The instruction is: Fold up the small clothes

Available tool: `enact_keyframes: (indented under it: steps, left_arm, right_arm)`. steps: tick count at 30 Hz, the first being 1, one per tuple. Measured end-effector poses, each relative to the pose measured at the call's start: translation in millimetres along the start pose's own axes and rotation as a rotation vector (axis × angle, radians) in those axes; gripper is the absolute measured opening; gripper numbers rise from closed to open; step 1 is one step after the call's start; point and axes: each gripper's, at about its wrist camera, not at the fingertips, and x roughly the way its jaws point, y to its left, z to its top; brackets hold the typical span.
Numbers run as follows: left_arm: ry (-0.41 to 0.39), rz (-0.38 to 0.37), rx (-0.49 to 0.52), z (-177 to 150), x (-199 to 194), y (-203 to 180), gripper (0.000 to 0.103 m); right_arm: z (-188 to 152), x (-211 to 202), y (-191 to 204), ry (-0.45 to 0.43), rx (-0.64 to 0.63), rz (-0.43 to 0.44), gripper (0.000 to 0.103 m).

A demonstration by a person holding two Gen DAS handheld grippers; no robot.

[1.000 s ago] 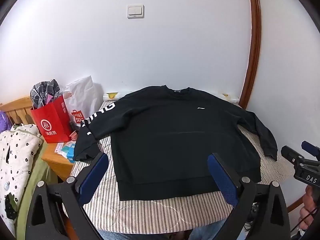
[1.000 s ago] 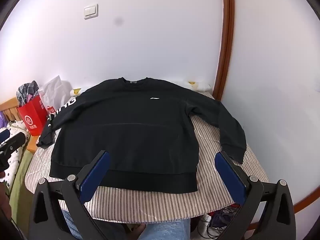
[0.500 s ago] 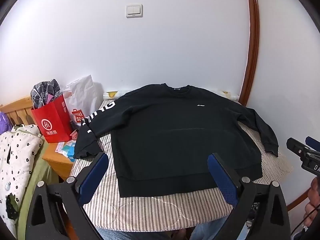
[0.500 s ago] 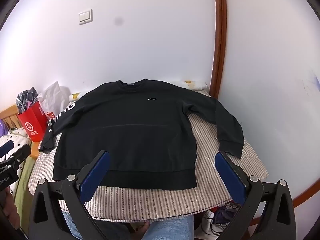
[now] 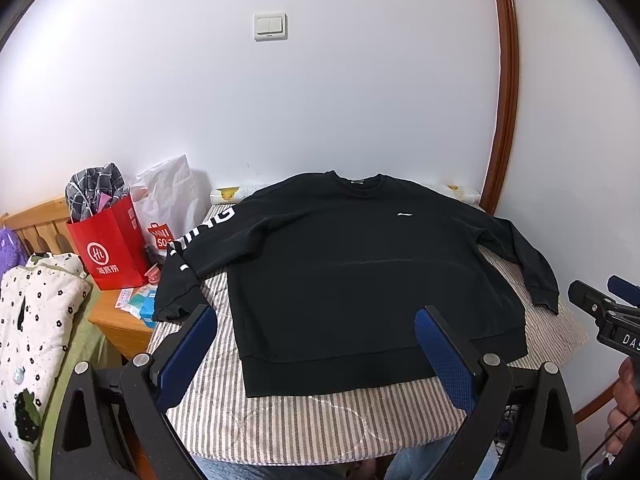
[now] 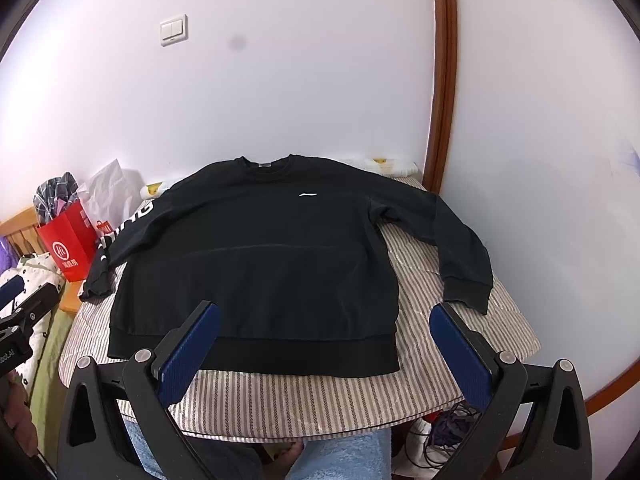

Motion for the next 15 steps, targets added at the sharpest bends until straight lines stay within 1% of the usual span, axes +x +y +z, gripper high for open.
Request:
enact_keyframes:
  steps: [15]
  left_arm:
    - [-0.002, 0.004, -0.001, 2.4, -1.3, 3.2, 0.100]
  right_arm:
    - [-0.4, -0.5, 3.9, -0.008, -0.020, 0.012, 0.103]
